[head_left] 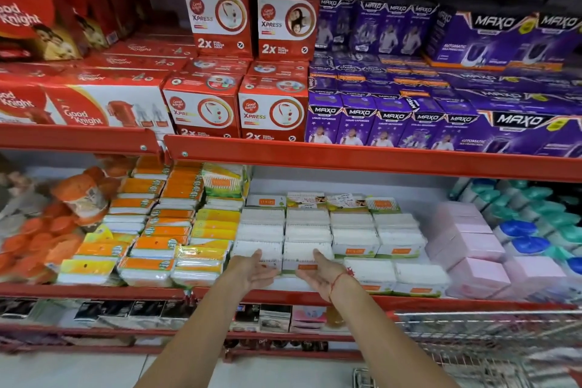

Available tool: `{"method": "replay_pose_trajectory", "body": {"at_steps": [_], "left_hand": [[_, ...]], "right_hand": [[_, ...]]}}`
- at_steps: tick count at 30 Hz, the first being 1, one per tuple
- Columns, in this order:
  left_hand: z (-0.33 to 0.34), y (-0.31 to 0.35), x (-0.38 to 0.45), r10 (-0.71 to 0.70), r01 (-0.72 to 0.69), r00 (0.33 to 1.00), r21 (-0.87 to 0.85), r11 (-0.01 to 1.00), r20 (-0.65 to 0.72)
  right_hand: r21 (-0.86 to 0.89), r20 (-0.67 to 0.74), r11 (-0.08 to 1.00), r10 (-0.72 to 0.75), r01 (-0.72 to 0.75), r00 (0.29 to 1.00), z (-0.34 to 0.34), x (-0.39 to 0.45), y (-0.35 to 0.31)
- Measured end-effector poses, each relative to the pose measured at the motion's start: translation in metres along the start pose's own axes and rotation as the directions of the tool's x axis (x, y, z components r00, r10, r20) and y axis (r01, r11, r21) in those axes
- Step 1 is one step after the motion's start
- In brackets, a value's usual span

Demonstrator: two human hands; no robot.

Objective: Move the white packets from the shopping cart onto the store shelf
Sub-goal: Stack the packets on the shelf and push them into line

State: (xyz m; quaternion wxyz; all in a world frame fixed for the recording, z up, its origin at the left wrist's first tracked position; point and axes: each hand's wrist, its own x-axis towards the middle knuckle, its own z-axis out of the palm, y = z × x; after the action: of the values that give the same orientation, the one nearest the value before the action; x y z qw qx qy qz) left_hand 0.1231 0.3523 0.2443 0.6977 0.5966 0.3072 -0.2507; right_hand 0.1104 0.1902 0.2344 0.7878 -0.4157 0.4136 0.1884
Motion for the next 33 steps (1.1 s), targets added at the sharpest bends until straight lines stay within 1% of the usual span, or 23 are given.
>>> {"method": "replay_pose_trajectory", "body": {"at_steps": [3, 5, 7, 11, 13, 15, 18, 20, 22, 25, 30, 33], "left_hand": [[0.006, -0.012, -0.004, -0.037, 0.039, 0.997, -0.031, 0.999, 0.06], [0.017, -0.023, -0.008, -0.08, 0.083, 0.99, -0.023, 0.996, 0.112], [0.041, -0.035, -0.015, -0.127, 0.131, 0.976, -0.014, 0.991, 0.174], [0.094, -0.053, -0.02, -0.182, 0.19, 0.949, -0.007, 0.982, 0.255], [0.121, -0.059, -0.022, -0.2, 0.212, 0.94, -0.014, 0.977, 0.276], [0.144, -0.064, -0.024, -0.191, 0.203, 0.94, -0.015, 0.979, 0.284], [0.168, -0.069, -0.026, -0.179, 0.201, 0.949, -0.059, 0.978, 0.259], [0.18, -0.069, -0.026, -0.171, 0.201, 0.959, -0.119, 0.972, 0.227], [0.186, -0.067, -0.023, -0.13, 0.163, 0.976, -0.191, 0.968, 0.172], [0.19, -0.064, -0.018, -0.116, 0.139, 0.988, -0.27, 0.953, 0.099], [0.196, -0.054, -0.012, -0.085, 0.091, 0.996, -0.254, 0.963, 0.036], [0.196, -0.05, -0.006, -0.106, 0.106, 0.994, -0.286, 0.952, 0.018]], "right_hand": [[-0.03, 0.039, 1.0, 0.009, -0.008, 0.999, -0.018, -0.006, 0.002], [-0.039, 0.067, 0.999, 0.03, -0.027, 0.997, -0.035, -0.009, 0.004], [-0.047, 0.068, 0.998, 0.036, -0.033, 0.997, -0.063, -0.012, 0.002], [-0.026, -0.032, 0.999, -0.02, 0.019, 0.999, -0.124, -0.015, -0.02], [-0.027, -0.053, 0.999, -0.043, 0.042, 0.998, -0.153, -0.02, -0.038], [-0.018, -0.093, 0.997, -0.075, 0.073, 0.993, -0.175, -0.023, -0.056], [0.022, -0.159, 0.993, -0.112, 0.117, 0.981, -0.196, -0.02, -0.076], [0.01, -0.153, 0.995, -0.101, 0.104, 0.983, -0.202, -0.019, -0.084], [-0.028, -0.142, 0.996, -0.088, 0.085, 0.986, -0.2, -0.017, -0.089], [-0.069, -0.114, 0.995, -0.08, 0.073, 0.99, -0.193, -0.013, -0.094], [-0.066, -0.083, 0.997, -0.049, 0.043, 0.995, -0.185, -0.004, -0.104], [-0.061, -0.066, 0.997, -0.045, 0.041, 0.997, -0.184, 0.0, -0.109]]}}
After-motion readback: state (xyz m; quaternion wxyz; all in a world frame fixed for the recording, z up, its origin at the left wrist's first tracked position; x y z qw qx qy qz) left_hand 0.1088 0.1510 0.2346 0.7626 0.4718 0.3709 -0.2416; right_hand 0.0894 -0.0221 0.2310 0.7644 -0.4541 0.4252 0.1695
